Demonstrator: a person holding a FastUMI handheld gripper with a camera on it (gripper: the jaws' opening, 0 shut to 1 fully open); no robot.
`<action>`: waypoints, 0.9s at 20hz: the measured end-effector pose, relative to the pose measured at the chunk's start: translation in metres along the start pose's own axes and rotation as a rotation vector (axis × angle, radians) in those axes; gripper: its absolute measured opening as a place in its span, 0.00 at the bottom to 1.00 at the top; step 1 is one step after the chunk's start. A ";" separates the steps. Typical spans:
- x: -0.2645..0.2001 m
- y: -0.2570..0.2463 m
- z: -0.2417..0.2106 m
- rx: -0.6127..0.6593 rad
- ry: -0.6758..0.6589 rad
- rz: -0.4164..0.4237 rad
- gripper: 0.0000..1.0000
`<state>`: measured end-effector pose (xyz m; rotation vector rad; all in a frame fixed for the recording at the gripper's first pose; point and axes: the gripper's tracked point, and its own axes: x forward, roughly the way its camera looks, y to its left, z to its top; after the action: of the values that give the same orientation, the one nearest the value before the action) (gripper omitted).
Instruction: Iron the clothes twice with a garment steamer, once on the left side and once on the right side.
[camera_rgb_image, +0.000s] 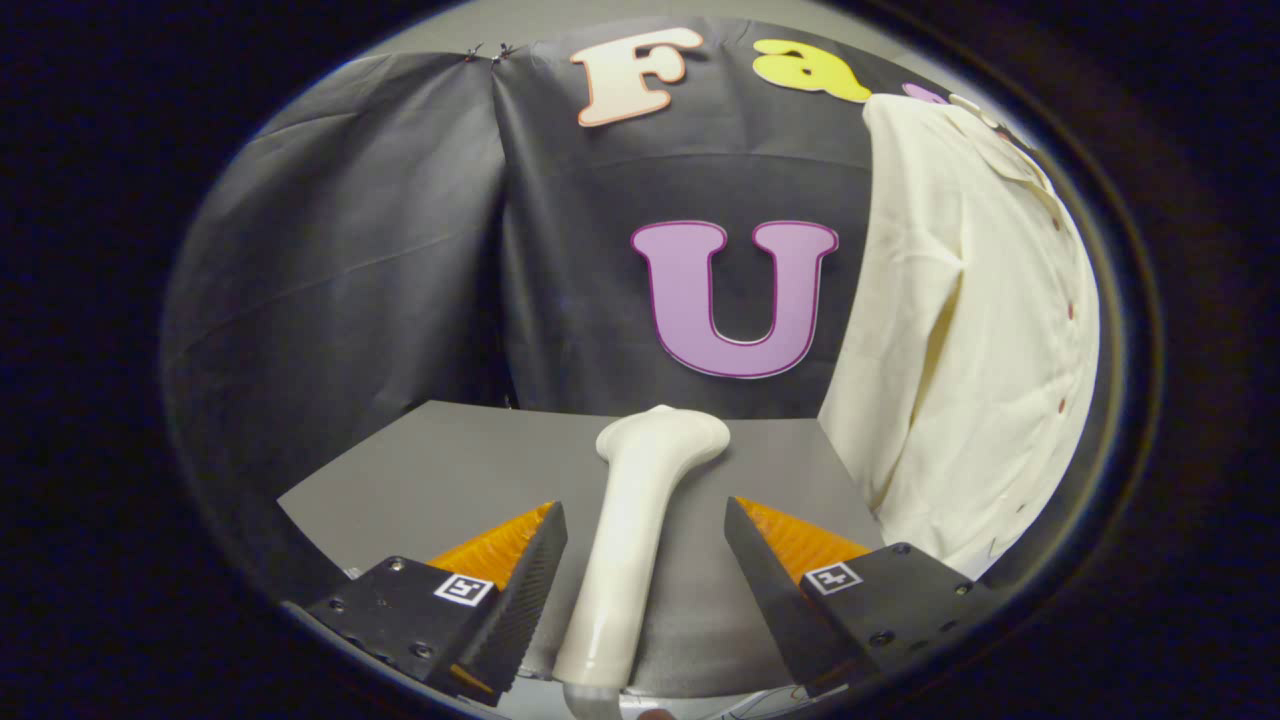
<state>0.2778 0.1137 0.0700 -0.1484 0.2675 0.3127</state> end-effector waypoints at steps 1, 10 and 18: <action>0.007 0.001 0.005 -0.016 0.002 -0.003 0.98; 0.031 0.013 -0.020 0.015 0.283 -0.041 0.74; 0.022 0.020 0.014 0.103 0.115 0.022 0.48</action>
<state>0.2954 0.1411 0.0752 -0.0617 0.3982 0.3124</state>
